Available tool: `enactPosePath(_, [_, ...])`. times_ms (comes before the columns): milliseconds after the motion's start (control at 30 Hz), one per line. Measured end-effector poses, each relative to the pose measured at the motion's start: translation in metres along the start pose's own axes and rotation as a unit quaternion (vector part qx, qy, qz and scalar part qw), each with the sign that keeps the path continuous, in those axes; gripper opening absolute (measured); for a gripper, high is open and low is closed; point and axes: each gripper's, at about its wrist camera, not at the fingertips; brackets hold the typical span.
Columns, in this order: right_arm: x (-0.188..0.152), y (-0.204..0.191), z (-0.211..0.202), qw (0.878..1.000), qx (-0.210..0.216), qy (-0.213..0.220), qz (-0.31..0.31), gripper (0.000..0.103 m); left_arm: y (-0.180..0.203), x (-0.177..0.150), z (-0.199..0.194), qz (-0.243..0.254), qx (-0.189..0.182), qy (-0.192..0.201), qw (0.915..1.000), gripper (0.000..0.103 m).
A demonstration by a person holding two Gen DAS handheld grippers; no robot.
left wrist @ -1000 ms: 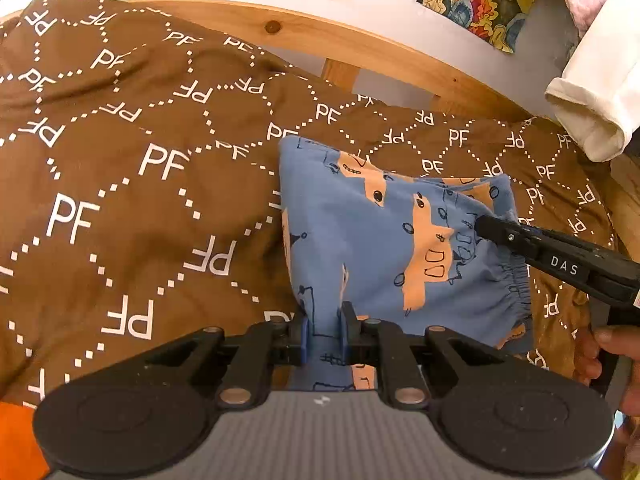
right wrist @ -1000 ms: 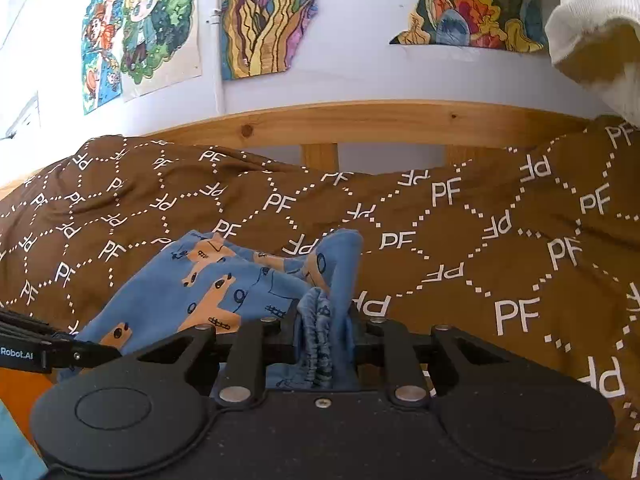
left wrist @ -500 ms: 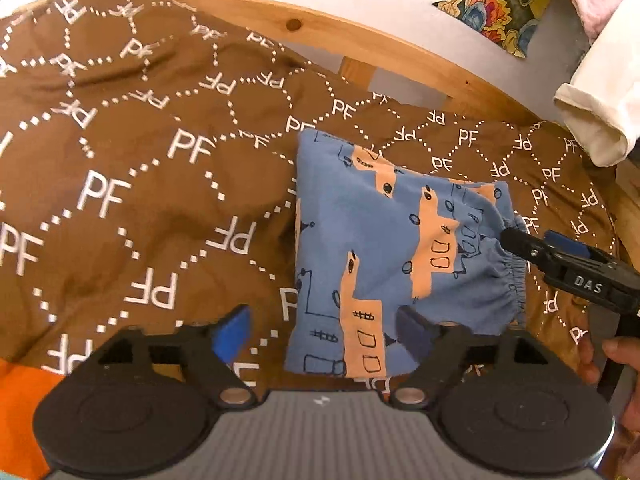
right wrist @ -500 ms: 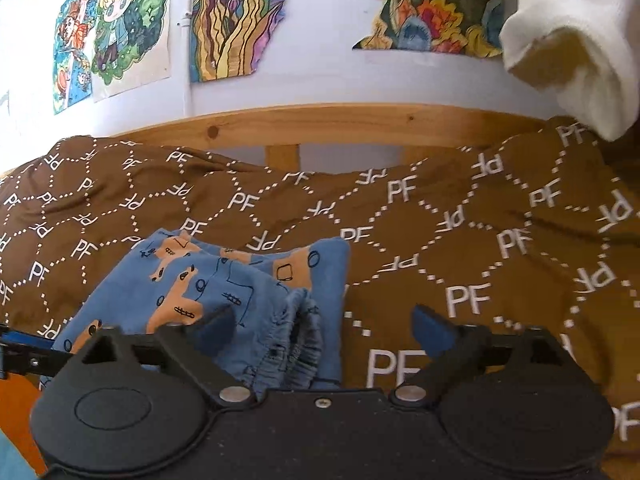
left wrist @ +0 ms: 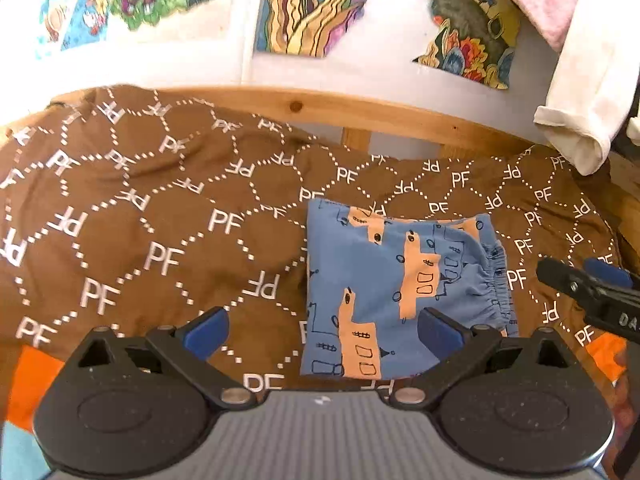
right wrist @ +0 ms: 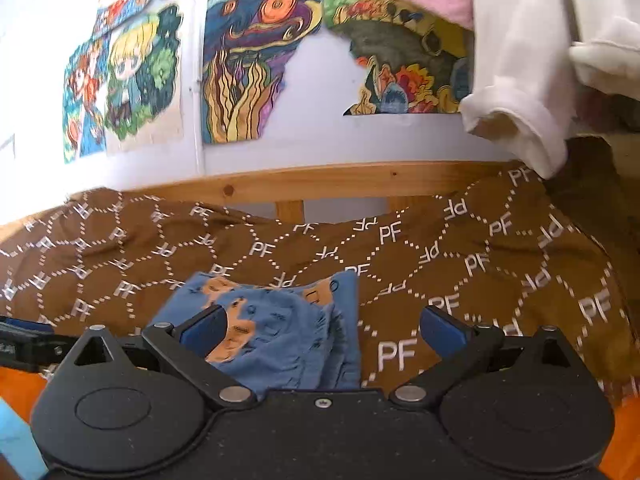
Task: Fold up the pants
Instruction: 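Open both grippers and lift them away from the folded pants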
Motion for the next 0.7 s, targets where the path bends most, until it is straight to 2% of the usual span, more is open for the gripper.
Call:
enactPosePath(233, [0.000, -0.012, -0.033, 1.000, -0.007, 0.015, -0.009, 0.102, 0.001, -0.008, -0.029, -0.008, 0.026, 0.033, 0.9991, 0.103])
enactPosePath(400, [0.003, -0.020, -0.053, 1.000, -0.014, 0.026, -0.004, 0.102, -0.003, -0.017, -0.045, -0.009, 0.040, 0.031, 0.9987, 0.103])
enactPosePath(700, [-0.006, -0.033, -0.091, 1.000, -0.021, 0.001, -0.011, 0.102, -0.003, -0.035, -0.067, 0.025, 0.043, 0.022, 0.9985, 0.103])
Point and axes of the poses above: each gripper's, at about its wrist camera, not at the fingertips, and z roughly the way its jaws point, y to its right, x to its top, and after that the axes turned 14 degrees about y, right-handed
